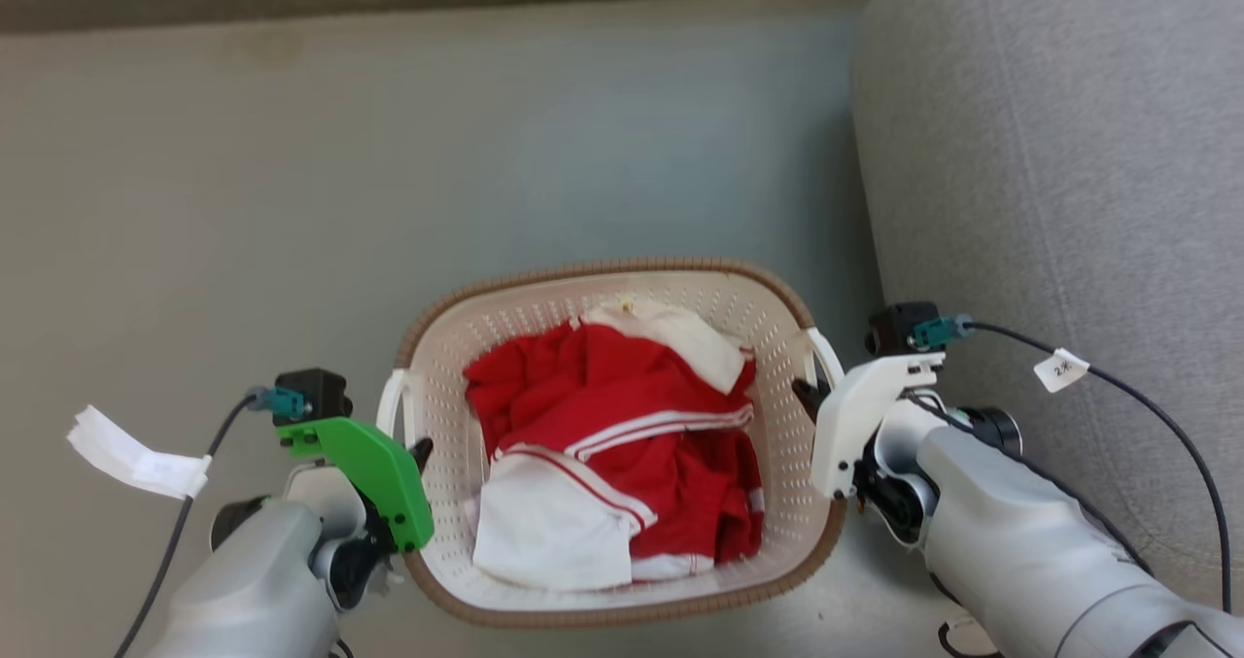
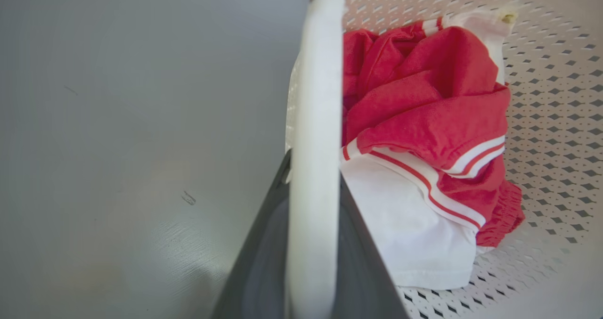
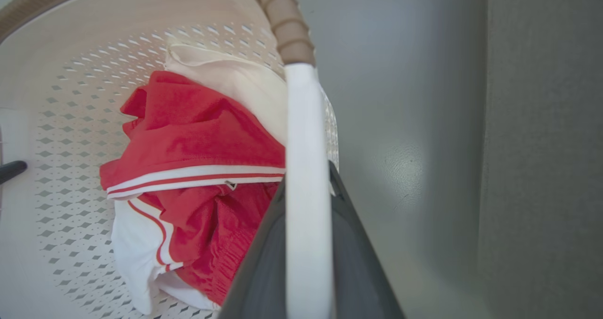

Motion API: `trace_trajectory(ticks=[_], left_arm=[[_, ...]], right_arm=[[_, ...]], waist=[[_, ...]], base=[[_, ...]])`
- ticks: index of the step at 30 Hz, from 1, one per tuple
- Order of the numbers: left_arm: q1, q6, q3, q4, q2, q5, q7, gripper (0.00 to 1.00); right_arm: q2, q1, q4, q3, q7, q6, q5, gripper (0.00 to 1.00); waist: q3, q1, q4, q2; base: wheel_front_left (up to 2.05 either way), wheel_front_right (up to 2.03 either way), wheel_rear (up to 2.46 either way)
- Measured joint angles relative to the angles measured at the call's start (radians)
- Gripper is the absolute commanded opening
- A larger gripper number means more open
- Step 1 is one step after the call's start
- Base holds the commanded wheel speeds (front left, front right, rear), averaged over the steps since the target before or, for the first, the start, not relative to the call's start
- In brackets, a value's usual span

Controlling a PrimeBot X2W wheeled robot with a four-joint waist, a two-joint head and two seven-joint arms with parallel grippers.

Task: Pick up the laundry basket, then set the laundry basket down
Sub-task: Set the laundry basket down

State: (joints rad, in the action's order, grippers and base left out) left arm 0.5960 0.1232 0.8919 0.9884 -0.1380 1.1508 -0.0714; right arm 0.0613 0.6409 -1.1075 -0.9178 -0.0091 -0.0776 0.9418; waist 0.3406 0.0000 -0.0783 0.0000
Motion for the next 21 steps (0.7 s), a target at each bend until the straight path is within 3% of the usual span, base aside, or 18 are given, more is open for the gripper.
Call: trace_trajectory(ticks=[21], left_arm=[[0.158, 0.0, -0.009, -0.067, -0.068, -0.003, 0.109, 0.0]], right_arm=[[0.0, 0.152, 0.052, -0.01, -0.143, 0.036, 0.0, 0.0]], waist=[[0.311, 0.0001, 0.01, 0.0]], base=[[0.0, 0.0, 0.0]])
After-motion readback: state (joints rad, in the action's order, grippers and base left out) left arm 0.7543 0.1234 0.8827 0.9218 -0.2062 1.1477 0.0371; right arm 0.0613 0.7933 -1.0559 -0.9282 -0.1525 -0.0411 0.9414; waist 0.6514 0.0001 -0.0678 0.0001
